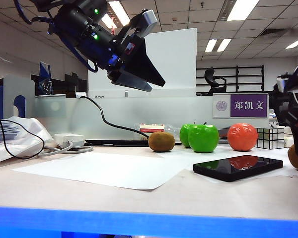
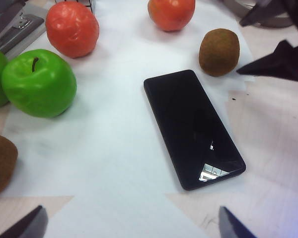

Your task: Put the same fruits together.

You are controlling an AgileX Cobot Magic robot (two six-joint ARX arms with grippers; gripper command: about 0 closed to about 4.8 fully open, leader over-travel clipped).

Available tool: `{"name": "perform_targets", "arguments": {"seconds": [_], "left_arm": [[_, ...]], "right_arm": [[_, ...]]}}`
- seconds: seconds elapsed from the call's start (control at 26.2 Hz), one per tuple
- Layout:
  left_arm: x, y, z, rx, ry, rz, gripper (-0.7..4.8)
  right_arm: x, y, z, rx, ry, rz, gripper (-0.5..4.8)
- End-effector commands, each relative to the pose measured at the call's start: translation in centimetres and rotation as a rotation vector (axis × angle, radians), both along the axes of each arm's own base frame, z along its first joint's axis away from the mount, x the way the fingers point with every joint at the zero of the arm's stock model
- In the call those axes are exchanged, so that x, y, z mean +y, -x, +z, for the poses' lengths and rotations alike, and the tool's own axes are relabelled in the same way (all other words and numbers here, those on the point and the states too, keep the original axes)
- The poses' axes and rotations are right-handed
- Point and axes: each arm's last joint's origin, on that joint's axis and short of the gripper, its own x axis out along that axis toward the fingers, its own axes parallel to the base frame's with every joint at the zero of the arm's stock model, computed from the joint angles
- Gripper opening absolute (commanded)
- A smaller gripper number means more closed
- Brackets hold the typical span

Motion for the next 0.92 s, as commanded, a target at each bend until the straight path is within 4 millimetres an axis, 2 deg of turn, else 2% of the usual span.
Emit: {"name": "perform_targets", "arguments": {"seconds": [0.04, 0.31, 0.34, 0.42, 0.5, 0.57, 0.69, 0.92], "left_arm": [[0.0, 0.0, 0.3, -0.009, 0.009, -0.001, 4.79], [0.0, 0.0, 0.3, -0.014, 0.005, 0.004, 4.79], [0.0, 0.0, 0.3, -0.014, 0.005, 0.004, 4.79], [0.0, 0.0, 0.3, -0.014, 0.005, 0.004, 4.79], [0.0, 0.0, 0.3, -0.013, 0.005, 0.004, 4.79], [0.0, 0.0, 0.3, -0.013, 0.005, 0.004, 4.79], [0.0, 0.0, 0.3, -0.013, 0.005, 0.004, 4.79], [0.0, 0.0, 0.3, -0.013, 0.005, 0.004, 4.79]], "right_arm": [[0.1, -0.5, -0.4, -0.004, -0.004, -0.006, 4.79], [0.1, -1.2, -1.4, 0.015, -0.001, -0.007, 4.79], [0.1, -1.2, -1.6, 0.019, -0.001, -0.007, 4.49], [0.2, -1.3, -1.7, 0.023, 0.0, -0.007, 3.22], [0.2, -1.4, -1.8, 0.02, 0.0, -0.007, 1.61], [0.2, -1.4, -1.7, 0.012, -0.001, -0.006, 0.58], [0.2, -1.5, -1.7, 0.008, -0.002, -0.006, 0.01], [0.2, -1.5, -1.7, 0.009, -0.002, -0.006, -0.05]]}}
